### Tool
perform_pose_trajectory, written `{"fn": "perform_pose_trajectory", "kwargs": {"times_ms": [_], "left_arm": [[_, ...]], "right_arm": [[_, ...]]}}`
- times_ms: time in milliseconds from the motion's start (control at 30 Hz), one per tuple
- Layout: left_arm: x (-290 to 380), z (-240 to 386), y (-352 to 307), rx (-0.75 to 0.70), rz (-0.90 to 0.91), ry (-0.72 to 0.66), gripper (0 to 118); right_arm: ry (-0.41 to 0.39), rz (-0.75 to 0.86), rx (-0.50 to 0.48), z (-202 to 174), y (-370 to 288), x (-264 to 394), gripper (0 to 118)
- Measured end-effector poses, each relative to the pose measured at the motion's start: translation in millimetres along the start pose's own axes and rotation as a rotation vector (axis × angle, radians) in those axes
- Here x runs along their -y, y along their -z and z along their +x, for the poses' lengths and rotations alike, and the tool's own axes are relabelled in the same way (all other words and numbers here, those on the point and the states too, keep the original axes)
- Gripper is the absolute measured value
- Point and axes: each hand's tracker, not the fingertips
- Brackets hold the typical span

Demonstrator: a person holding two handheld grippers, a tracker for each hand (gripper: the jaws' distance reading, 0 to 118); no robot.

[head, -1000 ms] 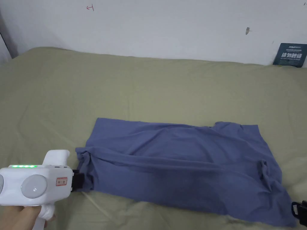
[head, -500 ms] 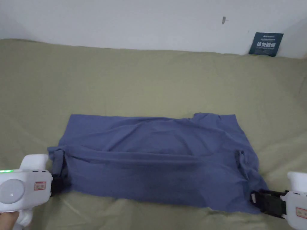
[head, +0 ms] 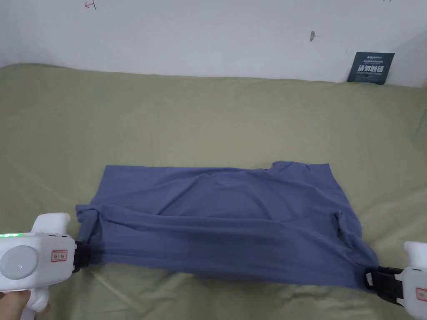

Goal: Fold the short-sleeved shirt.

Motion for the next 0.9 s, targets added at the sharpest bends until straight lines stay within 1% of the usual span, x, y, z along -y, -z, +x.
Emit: {"fn": "perform_pose_trajectory", "kwargs": {"times_ms": [67, 133, 367, 533, 567, 600, 633, 667, 700, 733, 800, 833, 867, 900], "left_arm": [[8.5, -1.2, -11.7, -0.006, 0.007, 0.02, 5], [21.9, -1.8, -24.2, -0.008, 0.007, 0.029, 5], [86.3, -20.1, -70.5, 0.022, -0.014, 0.012, 5], [111.5, -27.6, -74.2, 0.039, -0.033, -0.006, 5], [112.5, -28.4, -72.2, 0.053, -0.024, -0.007, 9], [111.9, -28.0, -72.2, 0.067, -0.026, -0.011, 30], [109.4, -29.6, -72.3, 0.064, -0.029, -0.013, 72], [107.0, -31.7, -72.5, 0.057, -0.024, -0.016, 114], [103.6, -33.6, -74.7, 0.052, -0.016, -0.014, 116], [98.3, -34.5, -82.0, 0.044, 0.032, -0.018, 112], [81.6, -36.1, -90.9, 0.044, 0.071, -0.033, 106], [71.5, -36.2, -92.1, 0.053, 0.091, -0.036, 98], [58.3, -34.0, -92.5, 0.051, 0.093, -0.029, 73], [46.8, -31.9, -91.2, 0.048, 0.104, -0.023, 40]], "right_arm": [[-0.008, 0.03, 0.006, -1.5, -15.4, 1.8, 7], [0.013, 0.027, -0.018, -2.5, -35.8, 15.6, 7], [-0.001, 0.003, -0.033, -12.0, -83.9, 79.7, 7], [-0.003, -0.03, -0.042, -12.5, -78.1, 96.9, 7], [0.002, -0.043, -0.05, -13.1, -76.2, 95.3, 16], [0.011, -0.049, -0.05, -14.2, -76.8, 92.4, 43], [0.012, -0.047, -0.044, -13.3, -78.0, 88.6, 73], [-0.007, -0.045, -0.033, -12.8, -81.2, 82.1, 86], [0.007, -0.013, -0.025, -12.8, -87.4, 76.2, 85], [0.011, 0.013, -0.029, -13.2, -92.2, 67.4, 85], [0.015, 0.041, -0.024, -14.2, -98.3, 50.6, 85], [0.005, 0.058, -0.017, -17.4, -98.3, 40.3, 83], [-0.004, 0.098, -0.001, -20.6, -97.7, 30.6, 80], [-0.01, 0.137, -0.002, -24.0, -96.0, 23.1, 67]]}}
